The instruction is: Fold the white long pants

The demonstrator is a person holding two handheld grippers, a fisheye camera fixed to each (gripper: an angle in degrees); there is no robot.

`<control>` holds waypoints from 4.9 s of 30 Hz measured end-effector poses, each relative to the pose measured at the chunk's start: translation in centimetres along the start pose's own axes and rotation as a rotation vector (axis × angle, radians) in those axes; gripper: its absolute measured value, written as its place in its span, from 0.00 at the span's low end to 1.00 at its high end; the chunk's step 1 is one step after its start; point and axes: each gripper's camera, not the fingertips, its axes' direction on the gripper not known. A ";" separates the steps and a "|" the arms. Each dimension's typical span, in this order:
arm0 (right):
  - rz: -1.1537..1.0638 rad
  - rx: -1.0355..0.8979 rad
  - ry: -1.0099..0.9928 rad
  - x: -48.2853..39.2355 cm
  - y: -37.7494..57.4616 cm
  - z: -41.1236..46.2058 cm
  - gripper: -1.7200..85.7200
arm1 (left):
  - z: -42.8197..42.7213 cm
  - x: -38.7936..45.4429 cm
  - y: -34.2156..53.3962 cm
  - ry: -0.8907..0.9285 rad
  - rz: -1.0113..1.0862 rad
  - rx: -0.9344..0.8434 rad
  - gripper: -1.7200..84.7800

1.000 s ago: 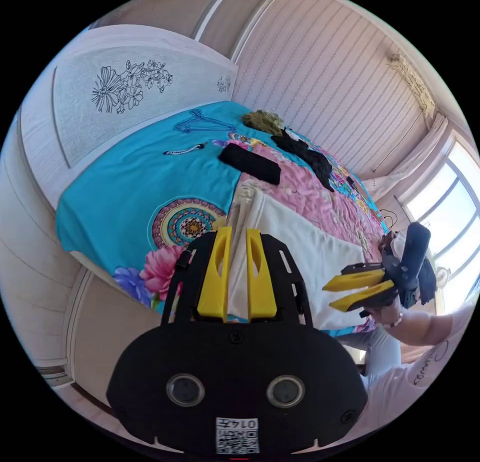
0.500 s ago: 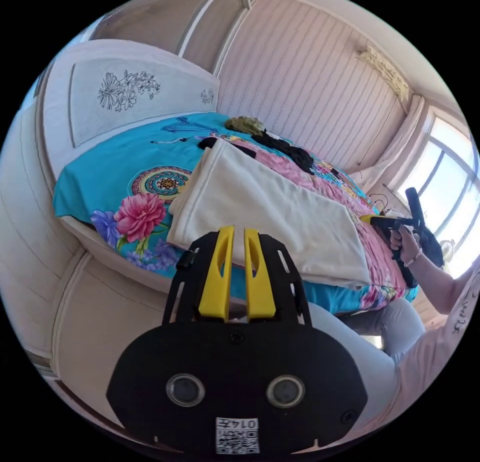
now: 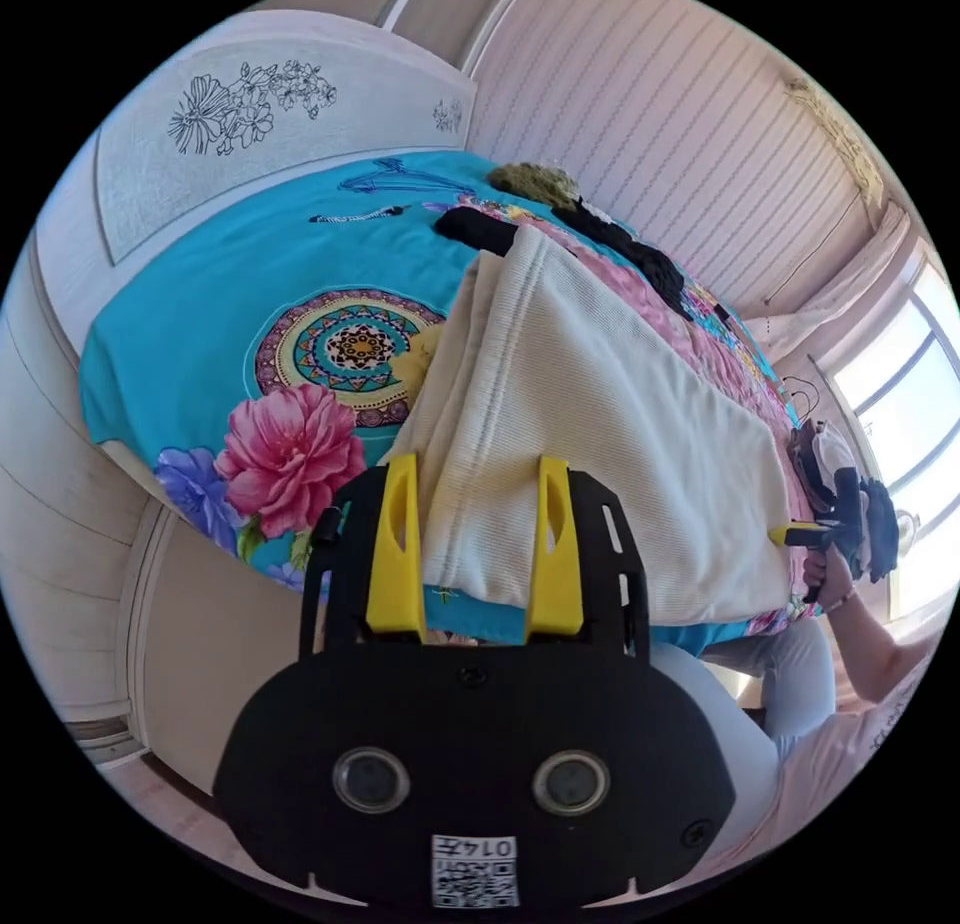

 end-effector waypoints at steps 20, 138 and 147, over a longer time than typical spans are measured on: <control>0.170 0.097 0.304 6.8 12.8 -22.0 0.10 | 7.0 30.7 7.3 0.139 0.480 -0.052 0.07; -0.564 0.545 0.140 -11.0 23.8 -9.8 0.12 | 16.1 45.5 -9.0 0.170 0.383 -0.040 0.02; -0.516 0.131 -0.017 -11.6 16.3 1.5 0.14 | 10.6 34.7 0.1 0.215 0.262 -0.022 0.01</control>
